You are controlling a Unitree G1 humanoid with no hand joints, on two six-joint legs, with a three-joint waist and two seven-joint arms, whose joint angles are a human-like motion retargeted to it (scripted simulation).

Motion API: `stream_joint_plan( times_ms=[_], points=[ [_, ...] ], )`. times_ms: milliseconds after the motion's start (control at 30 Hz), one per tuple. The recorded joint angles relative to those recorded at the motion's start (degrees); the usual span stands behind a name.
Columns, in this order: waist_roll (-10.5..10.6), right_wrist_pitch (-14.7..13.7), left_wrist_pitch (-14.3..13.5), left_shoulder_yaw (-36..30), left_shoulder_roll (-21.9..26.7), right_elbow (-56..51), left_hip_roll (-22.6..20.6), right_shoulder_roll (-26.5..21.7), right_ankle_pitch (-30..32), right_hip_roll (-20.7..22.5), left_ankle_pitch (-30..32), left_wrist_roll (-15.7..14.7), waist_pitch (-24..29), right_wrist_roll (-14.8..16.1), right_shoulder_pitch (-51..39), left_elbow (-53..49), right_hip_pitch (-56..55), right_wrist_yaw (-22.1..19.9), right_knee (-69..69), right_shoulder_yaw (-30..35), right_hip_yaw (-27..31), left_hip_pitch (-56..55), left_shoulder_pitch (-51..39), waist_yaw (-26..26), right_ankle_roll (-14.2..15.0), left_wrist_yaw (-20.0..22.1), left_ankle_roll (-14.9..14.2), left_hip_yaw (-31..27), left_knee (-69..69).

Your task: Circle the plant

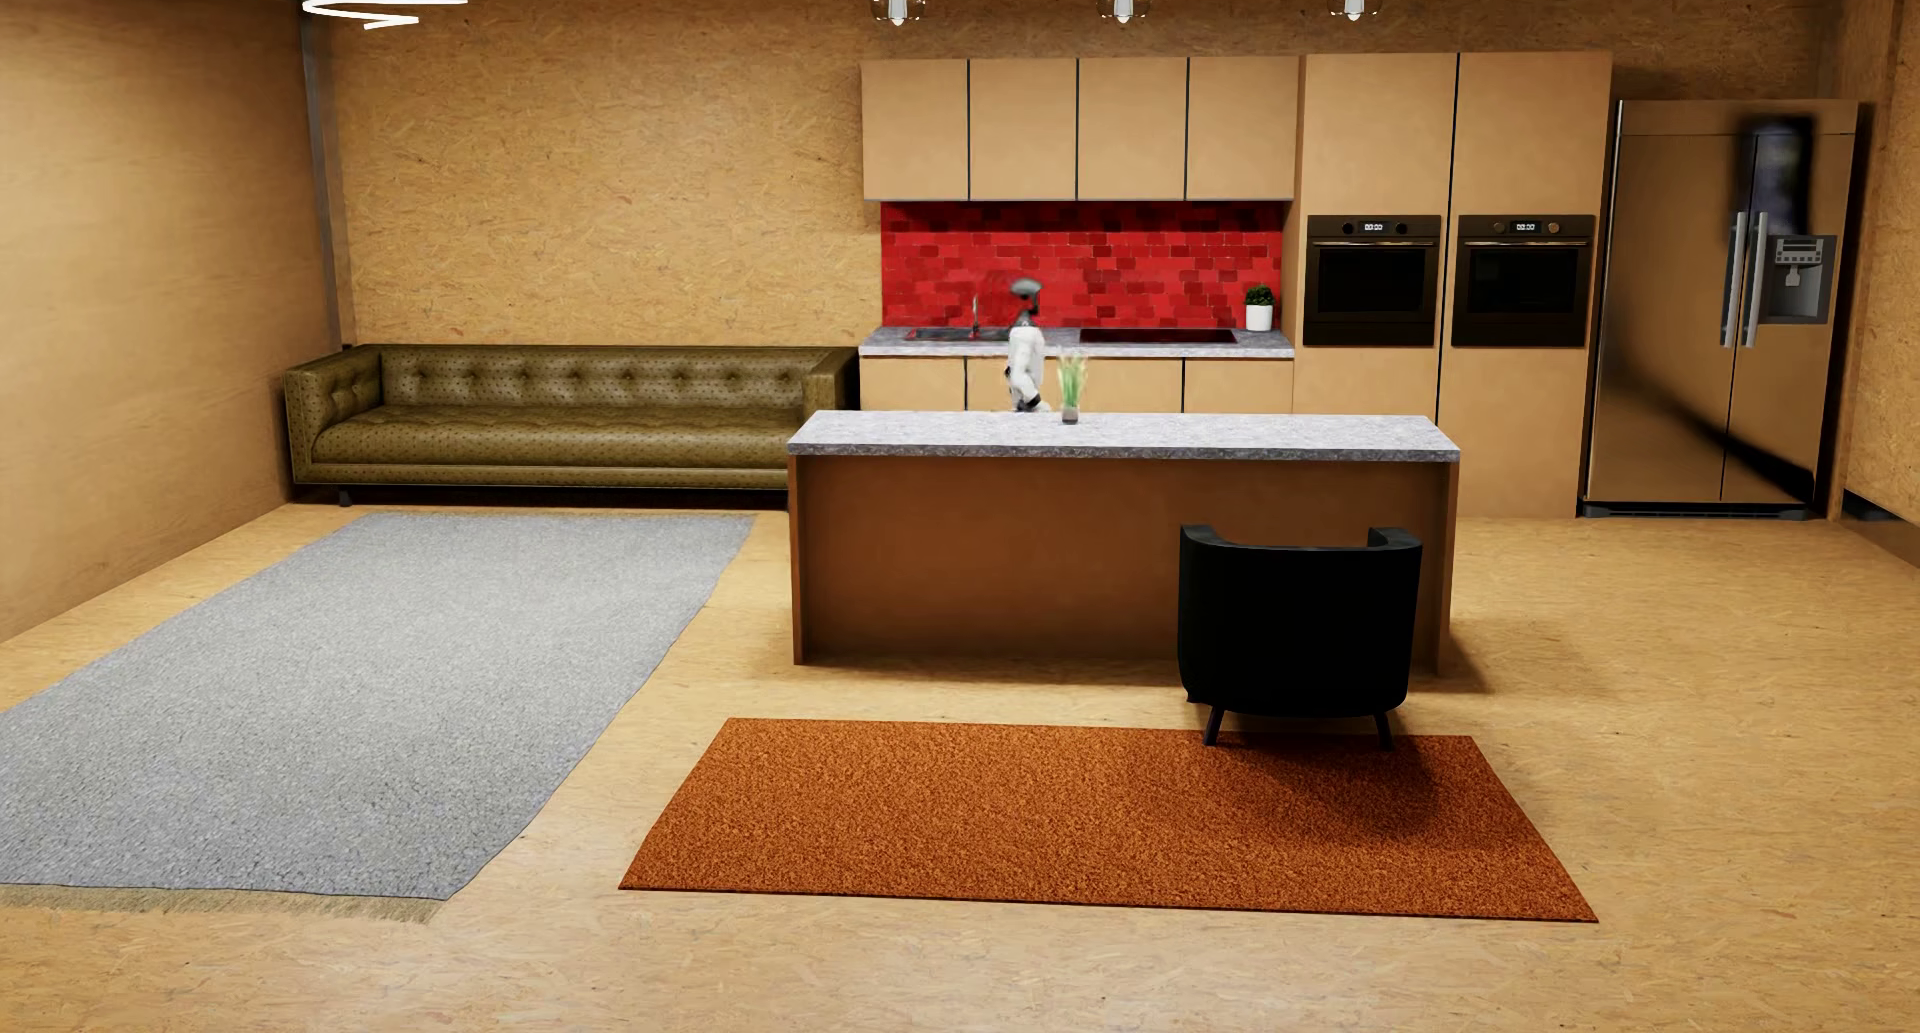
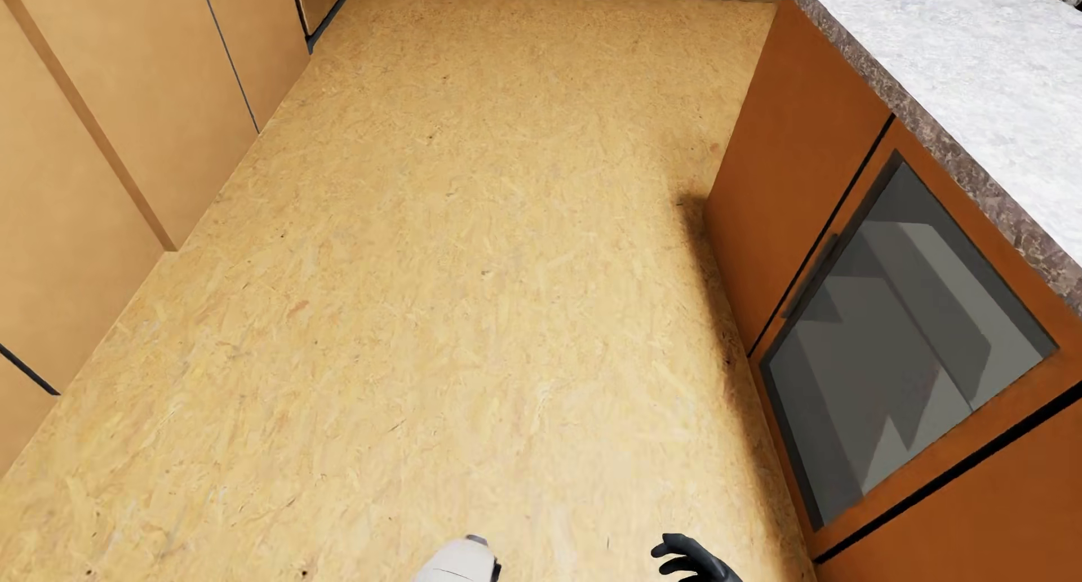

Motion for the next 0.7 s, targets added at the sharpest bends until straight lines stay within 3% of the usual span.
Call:
stream_joint_plan(
  times_ms=[33,67,133,167,267,300,333,367,400,433,500,533,567,633,700],
  points=[
    [-0.37,0.00,0.00,-0.59,-0.12,2.89,-1.97,0.55,10.57,-0.43,-2.54,0.00,0.63,0.00,1.42,2.21,-2.98,0.00,10.32,1.79,0.00,3.35,-0.96,-1.34,0.00,0.00,0.00,0.00,3.04],
    [-0.37,0.00,0.00,-0.19,-0.68,6.26,-3.88,0.62,15.11,-0.50,-5.26,0.00,0.83,0.00,1.62,3.46,-9.35,0.00,23.19,5.35,0.00,6.97,-2.09,-2.55,0.00,0.00,0.00,0.00,3.41],
    [1.30,0.00,0.00,-0.58,-0.90,11.67,-5.24,0.60,9.85,1.49,-6.78,0.00,1.58,0.00,2.71,0.79,-22.16,0.00,38.95,11.39,0.00,18.24,-3.57,-7.85,0.00,0.00,0.00,0.00,-2.51],
    [2.66,0.00,0.00,-0.37,-1.02,14.01,-5.35,0.80,9.04,2.99,-6.64,0.00,1.99,0.00,4.51,-0.85,-27.88,0.00,39.30,11.88,0.00,23.78,-4.48,-11.43,0.00,0.00,0.00,0.00,-5.89],
    [5.35,0.00,0.00,1.14,0.18,17.66,-4.11,-0.47,20.72,4.70,-6.12,0.00,2.68,0.00,10.33,-9.55,-40.98,0.00,13.29,15.39,0.00,37.90,-7.47,-20.81,0.00,0.00,0.00,0.00,-13.84],
    [5.50,0.00,0.00,2.21,0.70,17.93,-3.67,-0.61,20.27,4.20,-6.65,0.00,2.46,0.00,12.32,-12.24,-43.31,0.00,1.23,14.62,0.00,41.40,-8.91,-23.23,0.00,0.00,0.00,0.00,-15.56],
    [5.30,0.00,0.00,2.67,1.27,18.31,-3.66,-0.72,8.21,3.47,-7.39,0.00,1.98,0.00,13.69,-14.14,-44.71,0.00,-9.06,14.87,0.00,44.11,-10.65,-24.93,0.00,0.00,0.00,0.00,-16.65],
    [4.85,0.00,0.00,3.74,1.81,18.62,-3.37,-0.72,-9.55,2.20,-7.76,0.00,1.51,0.00,14.98,-16.07,-45.77,0.00,-12.95,15.47,0.00,46.79,-12.04,-26.21,0.00,0.00,0.00,0.00,-16.78],
    [5.26,0.00,0.00,5.32,1.85,20.86,-1.37,-0.07,-16.98,1.09,-7.75,0.00,0.08,0.00,15.66,-17.14,-48.26,0.00,-12.28,15.04,0.00,46.84,-12.55,-28.48,0.00,0.00,0.00,0.00,-14.78],
    [5.39,0.00,0.00,7.18,1.35,22.23,-0.26,0.47,-12.15,0.74,-5.57,0.00,0.24,0.00,16.33,-17.26,-50.42,0.00,-12.00,14.63,0.00,48.66,-12.40,-29.77,0.00,0.00,0.00,0.00,-13.31],
    [7.99,0.00,0.00,8.98,-0.07,23.93,3.91,1.04,14.44,4.42,6.03,0.00,-0.83,0.00,17.03,-15.43,-53.63,0.00,-5.75,15.34,0.00,47.63,-10.81,-28.86,0.00,0.00,0.00,0.00,-3.11],
    [9.17,0.00,0.00,8.59,-0.93,24.39,5.20,0.94,18.40,7.72,13.98,0.00,-0.35,0.00,16.56,-12.93,-53.04,0.00,-0.39,16.68,0.00,45.16,-9.37,-26.35,0.00,0.00,0.00,0.00,6.84],
    [9.83,0.00,0.00,7.74,-1.56,24.54,5.77,0.96,17.33,9.45,17.08,0.00,0.47,0.00,15.06,-10.59,-49.84,0.00,1.38,15.77,0.00,39.75,-8.71,-24.90,0.00,0.00,0.00,0.00,17.85],
    [9.14,0.00,0.00,2.75,-1.71,22.32,4.77,1.02,12.08,12.26,3.22,0.00,2.85,0.00,11.09,-6.35,-38.63,0.00,-2.17,13.79,0.00,27.78,-8.64,-21.14,0.00,0.00,0.00,0.00,34.37],
    [6.52,0.00,0.00,0.53,-1.38,16.17,1.91,0.32,3.79,11.35,-5.37,0.00,3.44,0.00,8.30,-4.52,-26.21,0.00,-8.03,9.58,0.00,19.46,-5.57,-13.70,0.00,0.00,0.00,0.00,31.81]
  ],
)
